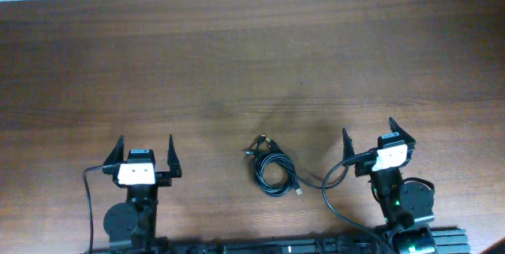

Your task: Untangle cables

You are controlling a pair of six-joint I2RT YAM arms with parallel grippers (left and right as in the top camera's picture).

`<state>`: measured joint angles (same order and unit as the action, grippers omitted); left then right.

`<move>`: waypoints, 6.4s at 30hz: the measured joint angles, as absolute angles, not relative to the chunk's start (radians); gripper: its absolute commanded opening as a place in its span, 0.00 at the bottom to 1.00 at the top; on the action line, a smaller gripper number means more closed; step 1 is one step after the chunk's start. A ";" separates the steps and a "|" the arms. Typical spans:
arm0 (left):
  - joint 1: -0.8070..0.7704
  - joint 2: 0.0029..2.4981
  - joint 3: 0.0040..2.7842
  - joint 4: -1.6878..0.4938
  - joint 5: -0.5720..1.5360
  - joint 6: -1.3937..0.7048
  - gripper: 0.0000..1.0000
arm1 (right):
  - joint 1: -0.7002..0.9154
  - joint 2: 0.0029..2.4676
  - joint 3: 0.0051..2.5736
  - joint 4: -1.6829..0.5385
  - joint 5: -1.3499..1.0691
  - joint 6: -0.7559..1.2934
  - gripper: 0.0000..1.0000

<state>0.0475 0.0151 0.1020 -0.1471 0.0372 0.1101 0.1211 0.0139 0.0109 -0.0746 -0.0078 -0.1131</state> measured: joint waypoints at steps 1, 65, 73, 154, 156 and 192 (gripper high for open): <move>0.047 0.022 0.121 -0.162 0.037 0.108 0.99 | 0.121 0.014 0.011 -0.075 -0.008 -0.113 0.99; -0.706 1.668 1.066 -0.846 0.191 -0.085 0.72 | 0.121 0.012 0.011 -0.075 -0.008 -0.113 0.99; -0.747 1.671 1.066 -0.856 0.160 -0.389 0.89 | 0.121 0.012 0.011 -0.075 -0.008 -0.114 0.99; -0.519 1.676 1.294 -0.304 0.603 0.208 0.00 | 0.121 0.103 0.472 -0.398 -0.089 -0.105 0.99; -0.520 1.676 1.294 -0.264 0.684 0.226 0.00 | 0.121 0.202 0.639 -0.573 -0.096 -0.104 0.99; -0.483 1.676 1.295 -0.168 1.044 -0.091 0.00 | 0.121 0.777 1.114 -0.886 -0.586 -0.075 0.84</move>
